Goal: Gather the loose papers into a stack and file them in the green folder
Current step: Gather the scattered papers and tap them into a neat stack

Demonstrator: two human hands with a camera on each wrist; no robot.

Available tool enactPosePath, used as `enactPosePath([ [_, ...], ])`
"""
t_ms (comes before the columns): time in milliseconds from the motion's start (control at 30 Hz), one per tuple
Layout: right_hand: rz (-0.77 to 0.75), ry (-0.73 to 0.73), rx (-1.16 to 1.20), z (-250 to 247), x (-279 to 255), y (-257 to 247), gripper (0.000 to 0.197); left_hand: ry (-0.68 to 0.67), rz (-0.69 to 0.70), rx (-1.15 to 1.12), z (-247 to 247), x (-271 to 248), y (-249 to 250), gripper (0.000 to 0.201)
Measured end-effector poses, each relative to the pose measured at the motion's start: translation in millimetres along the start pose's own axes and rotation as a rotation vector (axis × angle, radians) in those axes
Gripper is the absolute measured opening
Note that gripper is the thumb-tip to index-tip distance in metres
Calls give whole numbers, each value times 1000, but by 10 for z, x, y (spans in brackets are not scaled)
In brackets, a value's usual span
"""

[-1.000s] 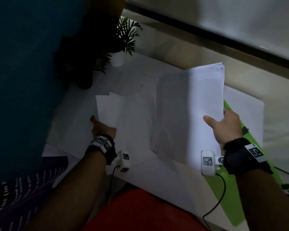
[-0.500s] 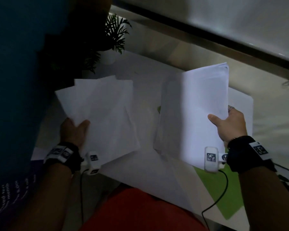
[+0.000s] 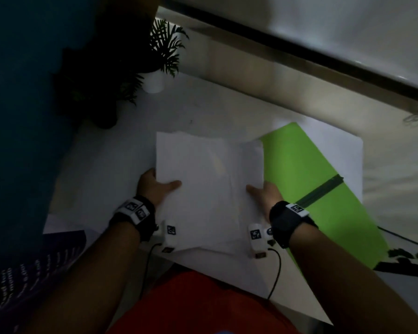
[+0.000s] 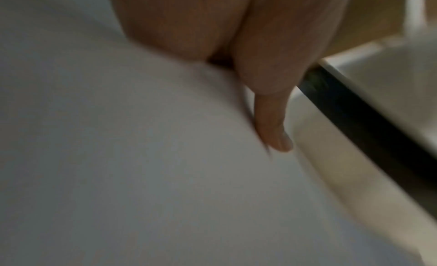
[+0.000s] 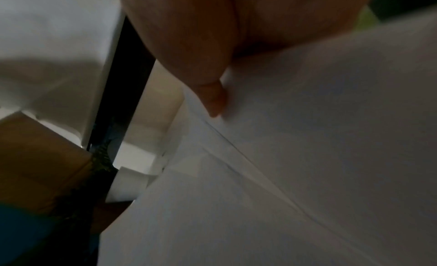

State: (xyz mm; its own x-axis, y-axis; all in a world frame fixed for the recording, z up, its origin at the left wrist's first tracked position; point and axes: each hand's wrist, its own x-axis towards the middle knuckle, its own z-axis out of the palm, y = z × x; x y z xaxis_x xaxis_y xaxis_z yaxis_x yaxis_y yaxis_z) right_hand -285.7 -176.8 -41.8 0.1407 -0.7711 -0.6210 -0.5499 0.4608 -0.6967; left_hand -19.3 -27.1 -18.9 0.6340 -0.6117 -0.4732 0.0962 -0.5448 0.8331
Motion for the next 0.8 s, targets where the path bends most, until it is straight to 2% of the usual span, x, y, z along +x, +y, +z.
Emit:
enactPosePath([
  [67,6,13,-24,60,-100,-110,56,17,42,120,59,68,-42,74],
  [133,0,36,-63,98,-149,-199,42,25,58,168,102,93,-53,72],
  [300,-42,43,-113,190,-186,-273,43,-105,97,495,382,117,22,46],
  [367,-59,34,-99,202,-204,-272,42,-28,87,652,446,139,95,40],
  [433,-65,24,-120,209,-217,-243,44,78,-3,684,497,141,146,43],
  [500,-60,41,-128,255,-198,-210,49,33,-44,637,598,92,177,51],
  [567,-55,58,-81,321,-199,-203,52,-43,30,603,697,37,130,56],
  [633,-59,48,-9,341,-231,-223,49,-37,93,463,657,67,71,67],
  [733,-170,33,77,230,-387,-323,40,-51,43,194,380,141,31,101],
  [800,-290,13,116,139,-524,-449,35,-132,18,38,189,104,109,106],
])
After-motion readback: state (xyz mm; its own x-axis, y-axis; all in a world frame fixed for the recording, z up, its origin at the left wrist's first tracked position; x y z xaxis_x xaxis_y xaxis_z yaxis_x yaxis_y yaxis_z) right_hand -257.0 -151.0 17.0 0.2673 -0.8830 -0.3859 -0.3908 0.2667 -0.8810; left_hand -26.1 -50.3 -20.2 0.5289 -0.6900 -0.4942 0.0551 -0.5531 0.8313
